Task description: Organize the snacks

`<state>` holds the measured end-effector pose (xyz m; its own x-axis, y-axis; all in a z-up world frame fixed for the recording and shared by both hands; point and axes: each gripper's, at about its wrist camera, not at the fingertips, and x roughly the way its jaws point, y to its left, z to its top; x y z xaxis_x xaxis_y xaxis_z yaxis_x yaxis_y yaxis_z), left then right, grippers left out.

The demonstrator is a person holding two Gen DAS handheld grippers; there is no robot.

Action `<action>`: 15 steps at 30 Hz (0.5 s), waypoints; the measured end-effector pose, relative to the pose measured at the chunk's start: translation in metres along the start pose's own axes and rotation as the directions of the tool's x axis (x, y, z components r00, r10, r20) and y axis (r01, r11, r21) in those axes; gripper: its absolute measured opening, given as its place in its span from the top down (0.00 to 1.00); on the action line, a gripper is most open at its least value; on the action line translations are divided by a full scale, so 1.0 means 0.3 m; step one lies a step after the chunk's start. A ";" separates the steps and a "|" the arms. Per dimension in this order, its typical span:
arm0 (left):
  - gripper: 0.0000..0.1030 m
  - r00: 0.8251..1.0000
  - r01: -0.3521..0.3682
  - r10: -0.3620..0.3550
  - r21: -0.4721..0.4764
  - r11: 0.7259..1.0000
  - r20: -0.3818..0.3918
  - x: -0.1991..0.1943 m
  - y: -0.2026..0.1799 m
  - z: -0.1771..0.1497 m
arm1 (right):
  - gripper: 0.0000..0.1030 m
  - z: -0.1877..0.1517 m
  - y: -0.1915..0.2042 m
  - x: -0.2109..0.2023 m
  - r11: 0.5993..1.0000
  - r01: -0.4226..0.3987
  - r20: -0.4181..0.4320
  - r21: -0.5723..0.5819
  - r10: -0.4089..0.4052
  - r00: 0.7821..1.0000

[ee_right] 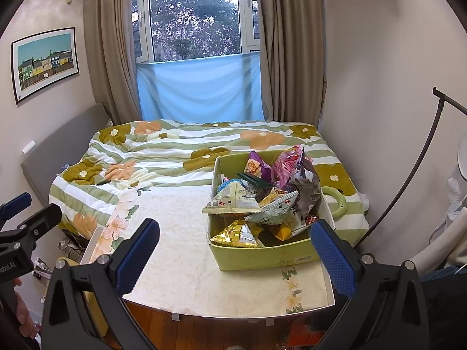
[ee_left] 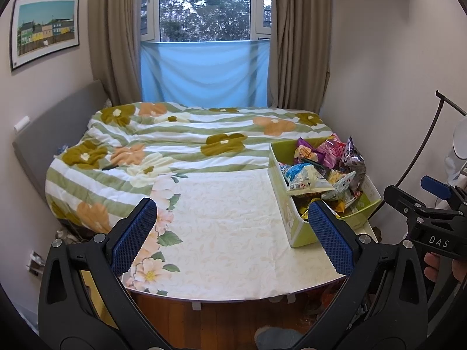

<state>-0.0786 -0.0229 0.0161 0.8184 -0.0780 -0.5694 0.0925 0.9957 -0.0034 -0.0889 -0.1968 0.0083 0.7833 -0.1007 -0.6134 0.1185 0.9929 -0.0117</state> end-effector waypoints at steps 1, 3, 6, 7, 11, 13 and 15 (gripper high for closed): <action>0.00 1.000 -0.001 0.001 0.001 1.000 0.002 -0.002 -0.001 -0.002 | 0.00 -0.001 -0.001 0.002 1.000 0.000 -0.001 0.001 0.000 1.000; 0.00 1.000 -0.004 0.004 0.005 1.000 0.005 -0.006 -0.004 -0.003 | 0.00 -0.003 -0.001 0.003 1.000 0.000 -0.002 0.002 0.000 1.000; 0.00 1.000 -0.010 0.010 0.004 1.000 0.012 -0.013 -0.005 -0.003 | 0.00 -0.003 -0.002 0.003 1.000 -0.001 -0.002 0.002 0.001 1.000; 0.00 1.000 -0.009 0.009 0.003 1.000 0.012 -0.012 -0.006 -0.002 | 0.00 -0.004 0.000 0.004 1.000 -0.001 -0.004 0.002 0.001 1.000; 0.00 1.000 -0.010 0.009 0.002 1.000 0.026 -0.021 -0.009 -0.002 | 0.00 -0.009 0.006 0.006 1.000 -0.002 -0.005 0.004 0.002 1.000; 0.00 1.000 -0.011 0.011 -0.004 1.000 0.023 -0.021 -0.010 -0.001 | 0.00 -0.008 0.004 0.007 1.000 -0.002 -0.005 0.005 0.002 1.000; 0.00 1.000 0.000 0.000 -0.008 1.000 0.018 -0.020 -0.010 -0.002 | 0.00 -0.012 0.012 0.007 1.000 -0.002 -0.007 0.010 0.002 1.000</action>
<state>-0.0841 -0.0255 0.0190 0.8285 -0.0788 -0.5544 0.0879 0.9961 -0.0102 -0.0890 -0.1932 0.0039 0.7792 -0.0984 -0.6190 0.1230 0.9924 -0.0030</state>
